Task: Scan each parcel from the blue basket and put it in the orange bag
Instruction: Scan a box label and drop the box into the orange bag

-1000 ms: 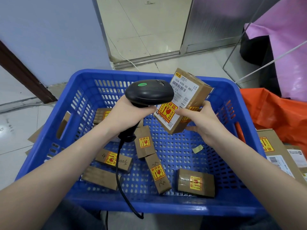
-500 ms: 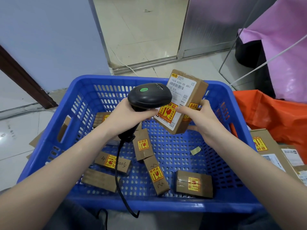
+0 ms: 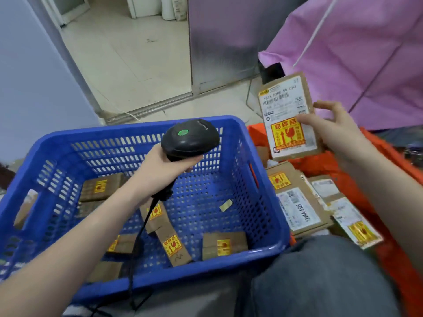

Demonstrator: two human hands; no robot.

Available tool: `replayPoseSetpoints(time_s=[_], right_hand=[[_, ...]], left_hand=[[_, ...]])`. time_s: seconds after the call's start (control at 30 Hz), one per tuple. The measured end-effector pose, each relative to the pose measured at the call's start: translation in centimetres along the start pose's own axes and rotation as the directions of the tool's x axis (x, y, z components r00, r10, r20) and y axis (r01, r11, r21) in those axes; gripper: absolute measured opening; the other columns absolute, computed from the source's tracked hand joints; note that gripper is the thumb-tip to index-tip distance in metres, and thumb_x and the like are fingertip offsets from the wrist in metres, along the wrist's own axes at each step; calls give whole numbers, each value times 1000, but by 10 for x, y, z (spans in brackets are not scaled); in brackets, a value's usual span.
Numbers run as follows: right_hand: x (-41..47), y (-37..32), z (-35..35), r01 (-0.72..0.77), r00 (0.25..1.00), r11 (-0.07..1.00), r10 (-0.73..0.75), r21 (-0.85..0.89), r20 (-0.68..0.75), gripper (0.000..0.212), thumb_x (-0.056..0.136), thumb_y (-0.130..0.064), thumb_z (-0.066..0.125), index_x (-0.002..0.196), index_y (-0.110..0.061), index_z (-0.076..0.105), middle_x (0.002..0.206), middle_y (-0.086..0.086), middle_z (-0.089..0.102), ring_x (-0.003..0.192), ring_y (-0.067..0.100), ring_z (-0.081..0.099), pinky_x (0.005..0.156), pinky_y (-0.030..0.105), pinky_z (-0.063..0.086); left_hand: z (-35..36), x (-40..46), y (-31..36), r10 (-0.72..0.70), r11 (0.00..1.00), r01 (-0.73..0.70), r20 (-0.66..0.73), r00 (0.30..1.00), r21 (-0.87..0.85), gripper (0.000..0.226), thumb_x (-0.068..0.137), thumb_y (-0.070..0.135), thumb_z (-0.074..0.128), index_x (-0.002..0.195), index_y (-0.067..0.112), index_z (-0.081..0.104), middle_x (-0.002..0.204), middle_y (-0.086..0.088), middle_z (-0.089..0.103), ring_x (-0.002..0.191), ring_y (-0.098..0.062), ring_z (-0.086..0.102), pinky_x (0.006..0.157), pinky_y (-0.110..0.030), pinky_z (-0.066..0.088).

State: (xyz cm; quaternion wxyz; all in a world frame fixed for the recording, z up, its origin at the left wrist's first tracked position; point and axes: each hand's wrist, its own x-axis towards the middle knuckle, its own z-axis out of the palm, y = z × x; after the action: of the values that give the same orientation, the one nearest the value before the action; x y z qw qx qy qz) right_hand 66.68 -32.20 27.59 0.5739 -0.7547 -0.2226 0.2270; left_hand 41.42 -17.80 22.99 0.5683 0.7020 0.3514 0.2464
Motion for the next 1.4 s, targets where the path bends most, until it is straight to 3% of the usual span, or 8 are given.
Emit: replayPoseSetpoints(time_s=[0.17, 0.27, 0.53, 0.67, 0.77, 0.9, 1.1, 1.4], right_hand=[[1, 54, -78, -98, 984, 989, 79, -108, -161, 38, 86, -25, 69, 121, -19, 55, 95, 0, 65, 58, 3, 65, 45, 17, 48], [-2, 93, -108, -212, 962, 967, 181, -144, -204, 44, 88, -30, 65, 128, -15, 52, 106, 7, 66, 72, 13, 64, 59, 26, 50], [-24, 156, -158, -331, 935, 840, 352, -429, -32, 57, 75, -29, 79, 123, -24, 48, 110, 6, 59, 95, 21, 62, 84, 38, 51], [-32, 161, -172, -249, 927, 828, 354, -502, 125, 58, 76, -18, 78, 123, -25, 46, 106, 0, 56, 85, 12, 61, 73, 31, 51], [-31, 165, -182, -188, 929, 798, 335, -573, 161, 60, 75, -18, 79, 124, -26, 45, 105, -2, 56, 87, 13, 59, 78, 34, 52], [-23, 168, -201, -198, 943, 757, 321, -623, 91, 56, 77, -32, 77, 123, -28, 46, 109, 1, 57, 97, 20, 59, 80, 39, 53], [-6, 183, -234, -237, 971, 742, 202, -627, -128, 62, 76, -38, 77, 126, -19, 45, 106, 2, 56, 96, 24, 58, 80, 36, 48], [10, 234, -244, -274, 962, 625, 167, -731, -217, 69, 79, -38, 74, 133, -13, 40, 124, 15, 43, 113, 35, 50, 86, 35, 37]], left_hand=[[77, 13, 6, 29, 998, -37, 135, 990, 57, 19, 80, 23, 75, 92, 32, 64, 64, 17, 67, 60, 4, 60, 57, -8, 46], [119, 18, 3, 25, 994, -49, 231, 973, 97, 19, 79, 26, 76, 90, 36, 64, 66, 20, 67, 65, 5, 62, 60, -10, 46], [187, 18, -13, 28, 964, -131, 402, 915, 231, 46, 70, 39, 80, 113, 32, 65, 107, 15, 70, 105, 1, 62, 94, -28, 49], [202, 13, -12, 43, 948, -190, 489, 871, 256, 41, 74, 24, 80, 109, 37, 62, 101, 21, 68, 98, 18, 57, 83, -6, 45], [212, 12, -6, 57, 933, -229, 513, 857, 278, 39, 74, 23, 80, 100, 45, 61, 97, 23, 69, 95, 16, 59, 80, -8, 46], [231, 19, 7, 61, 905, -253, 483, 873, 343, 34, 74, 32, 79, 105, 32, 67, 99, 10, 72, 94, 1, 64, 85, -23, 51], [274, 48, 45, 122, 898, -269, 390, 913, 349, 29, 79, 37, 71, 90, 10, 68, 58, 1, 64, 50, -3, 58, 61, -27, 50], [324, 55, 30, 46, 865, -291, 513, 857, 409, 24, 76, 38, 73, 75, 16, 63, 56, 8, 58, 56, -5, 56, 63, -29, 50]])
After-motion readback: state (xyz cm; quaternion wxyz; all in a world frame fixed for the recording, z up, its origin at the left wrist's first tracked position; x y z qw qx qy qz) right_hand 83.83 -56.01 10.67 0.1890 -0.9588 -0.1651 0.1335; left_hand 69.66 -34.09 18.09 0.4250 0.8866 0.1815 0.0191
